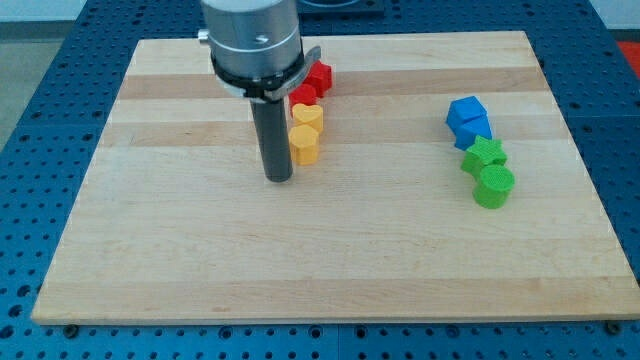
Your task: Move the yellow hexagon slightly right to the red star
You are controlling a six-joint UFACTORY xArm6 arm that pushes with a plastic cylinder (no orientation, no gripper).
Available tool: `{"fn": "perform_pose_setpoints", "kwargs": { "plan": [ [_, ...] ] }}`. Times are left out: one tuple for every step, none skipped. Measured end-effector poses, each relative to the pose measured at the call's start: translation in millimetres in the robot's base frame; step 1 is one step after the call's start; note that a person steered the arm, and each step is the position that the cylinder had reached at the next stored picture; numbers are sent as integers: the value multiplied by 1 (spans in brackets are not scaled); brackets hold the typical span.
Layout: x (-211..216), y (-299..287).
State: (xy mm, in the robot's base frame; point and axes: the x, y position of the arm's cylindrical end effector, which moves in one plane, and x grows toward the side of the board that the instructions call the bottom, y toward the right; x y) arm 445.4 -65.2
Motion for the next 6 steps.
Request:
{"fn": "perform_pose_setpoints", "kwargs": {
  "plan": [
    [-16, 7],
    [-23, 33],
    [-35, 59],
    [-56, 74],
    [-82, 89],
    [-108, 111]
  ]
}}
